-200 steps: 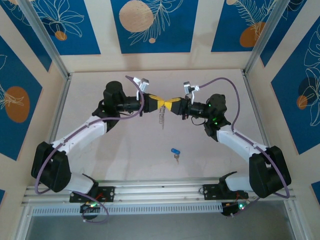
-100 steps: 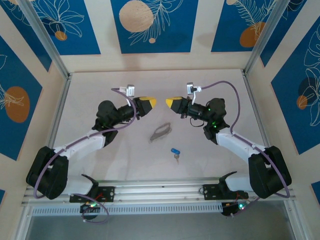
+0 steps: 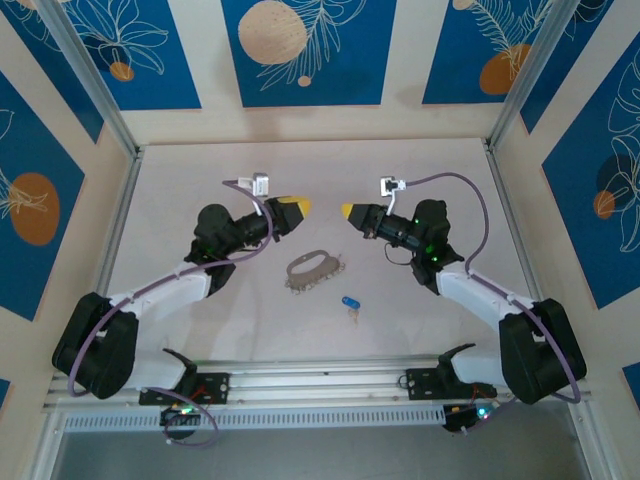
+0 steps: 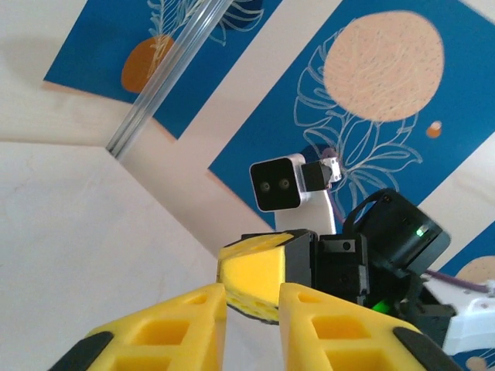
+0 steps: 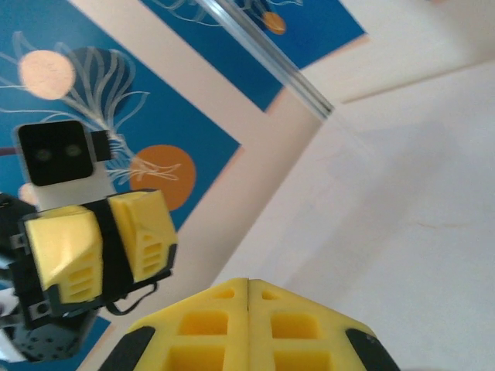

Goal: Put the keys on the keyring

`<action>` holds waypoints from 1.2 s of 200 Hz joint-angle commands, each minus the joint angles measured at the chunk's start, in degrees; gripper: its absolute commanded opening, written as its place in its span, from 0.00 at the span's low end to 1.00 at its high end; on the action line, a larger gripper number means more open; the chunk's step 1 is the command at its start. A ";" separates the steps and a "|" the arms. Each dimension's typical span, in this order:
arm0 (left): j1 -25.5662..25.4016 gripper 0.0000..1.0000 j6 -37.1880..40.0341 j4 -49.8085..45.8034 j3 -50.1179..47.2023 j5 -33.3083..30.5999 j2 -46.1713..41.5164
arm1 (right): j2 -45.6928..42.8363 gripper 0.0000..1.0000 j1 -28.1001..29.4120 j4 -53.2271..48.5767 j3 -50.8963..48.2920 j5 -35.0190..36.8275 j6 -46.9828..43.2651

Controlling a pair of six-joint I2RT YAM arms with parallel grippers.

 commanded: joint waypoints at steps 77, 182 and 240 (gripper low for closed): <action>0.08 0.42 18.31 -33.88 2.87 -8.70 -1.73 | 14.33 0.46 0.07 -31.92 4.97 13.79 -3.08; 0.05 0.46 20.31 -34.26 0.40 -10.50 -1.53 | 28.33 0.43 5.21 -36.21 14.73 17.58 -3.73; 0.03 0.47 20.89 -33.91 0.40 -9.67 -1.52 | 30.93 0.36 6.30 -41.09 17.34 20.13 -3.74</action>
